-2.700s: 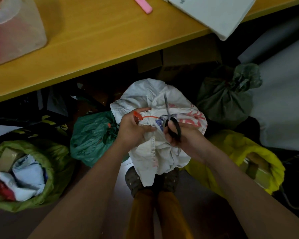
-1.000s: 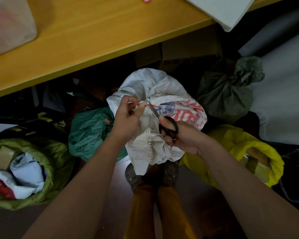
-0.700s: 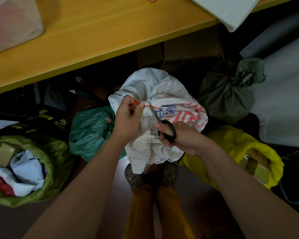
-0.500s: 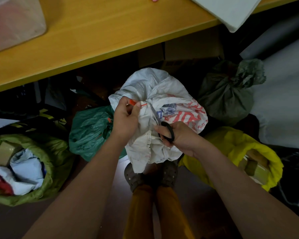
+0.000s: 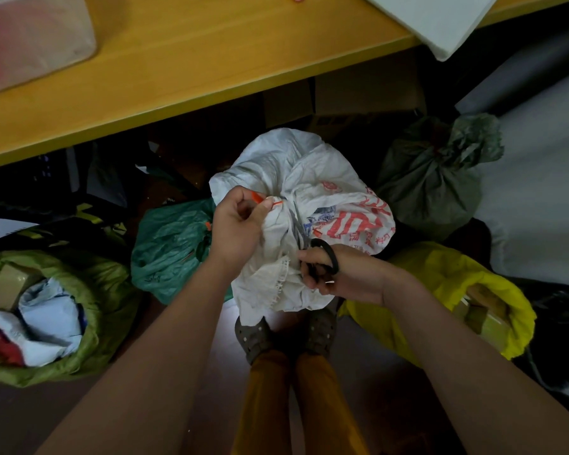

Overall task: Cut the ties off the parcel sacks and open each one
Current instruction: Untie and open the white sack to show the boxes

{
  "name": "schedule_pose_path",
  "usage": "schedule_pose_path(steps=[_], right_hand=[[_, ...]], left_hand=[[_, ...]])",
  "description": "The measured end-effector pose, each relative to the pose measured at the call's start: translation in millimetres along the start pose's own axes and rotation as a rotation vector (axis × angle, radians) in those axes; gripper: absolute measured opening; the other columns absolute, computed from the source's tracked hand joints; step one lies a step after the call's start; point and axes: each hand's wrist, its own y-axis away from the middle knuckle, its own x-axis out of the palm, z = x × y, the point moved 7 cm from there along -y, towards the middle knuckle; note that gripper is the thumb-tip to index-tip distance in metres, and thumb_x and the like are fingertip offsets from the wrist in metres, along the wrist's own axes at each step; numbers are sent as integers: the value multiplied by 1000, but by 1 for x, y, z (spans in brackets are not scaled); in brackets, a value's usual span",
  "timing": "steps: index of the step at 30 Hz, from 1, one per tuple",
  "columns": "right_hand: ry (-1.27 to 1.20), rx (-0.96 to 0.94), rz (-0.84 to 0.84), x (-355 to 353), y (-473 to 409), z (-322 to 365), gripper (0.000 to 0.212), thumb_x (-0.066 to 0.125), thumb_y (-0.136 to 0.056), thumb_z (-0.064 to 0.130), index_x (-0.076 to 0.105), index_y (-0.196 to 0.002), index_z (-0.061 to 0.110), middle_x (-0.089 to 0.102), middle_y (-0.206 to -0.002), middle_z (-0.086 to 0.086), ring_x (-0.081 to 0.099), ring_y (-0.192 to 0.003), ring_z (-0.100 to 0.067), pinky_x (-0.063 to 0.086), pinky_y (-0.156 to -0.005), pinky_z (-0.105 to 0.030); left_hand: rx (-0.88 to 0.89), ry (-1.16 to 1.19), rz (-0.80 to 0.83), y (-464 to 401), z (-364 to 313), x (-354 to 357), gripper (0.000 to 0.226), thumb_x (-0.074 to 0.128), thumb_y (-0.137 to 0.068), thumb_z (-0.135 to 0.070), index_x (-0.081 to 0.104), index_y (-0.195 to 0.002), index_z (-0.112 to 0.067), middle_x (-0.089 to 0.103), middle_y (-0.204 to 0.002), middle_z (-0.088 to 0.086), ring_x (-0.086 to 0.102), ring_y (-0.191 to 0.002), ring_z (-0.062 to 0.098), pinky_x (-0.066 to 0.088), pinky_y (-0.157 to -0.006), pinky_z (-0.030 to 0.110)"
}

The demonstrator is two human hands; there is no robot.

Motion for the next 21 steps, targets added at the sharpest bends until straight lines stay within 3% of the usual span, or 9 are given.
schedule_pose_path(steps=[2,5,9,13,16,21], right_hand=[[18,20,27,0,3,-1,24,68,-86,35,63,-76,14,59,-72,-5,49,-70,-14,37,-60,-24],[24,41,49,3,7,-3,24,71,-82,39,65,-77,16,63,-76,-5,51,-75,-16,40,-63,-24],[-18,53,107,13,12,-5,28,71,-82,43,69,-74,17,66,-75,-4,53,-79,-17,45,-66,-22],[-106,93,141,21,20,-6,31,72,-80,43,69,-82,13,62,-84,-9,57,-93,-26,49,-65,-21],[-90,88,132,23,27,-1,34,73,-74,51,71,-72,16,63,-82,-8,68,-79,-17,47,-59,-18],[-49,83,83,27,33,17,37,76,-66,58,70,-59,22,67,-75,-4,64,-69,-15,44,-49,-15]], left_hand=[[3,22,6,1,0,-1,19,65,-89,-6,56,-74,-15,67,-74,2,62,-70,8,49,-65,19],[8,51,8,4,1,-5,16,65,-88,-4,58,-77,-12,69,-75,-3,66,-73,3,50,-66,16],[0,61,-12,7,0,-13,10,65,-87,-3,58,-85,3,70,-82,5,68,-79,7,51,-70,16],[-13,43,-20,12,-6,-21,10,67,-86,-3,61,-80,-7,70,-89,12,67,-82,12,52,-74,17],[-16,51,-35,19,-12,-30,11,65,-87,-1,60,-79,-7,71,-87,6,69,-83,9,51,-73,15],[24,72,-85,30,-32,-47,19,61,-88,4,55,-75,-7,69,-83,12,70,-80,3,49,-68,9]])
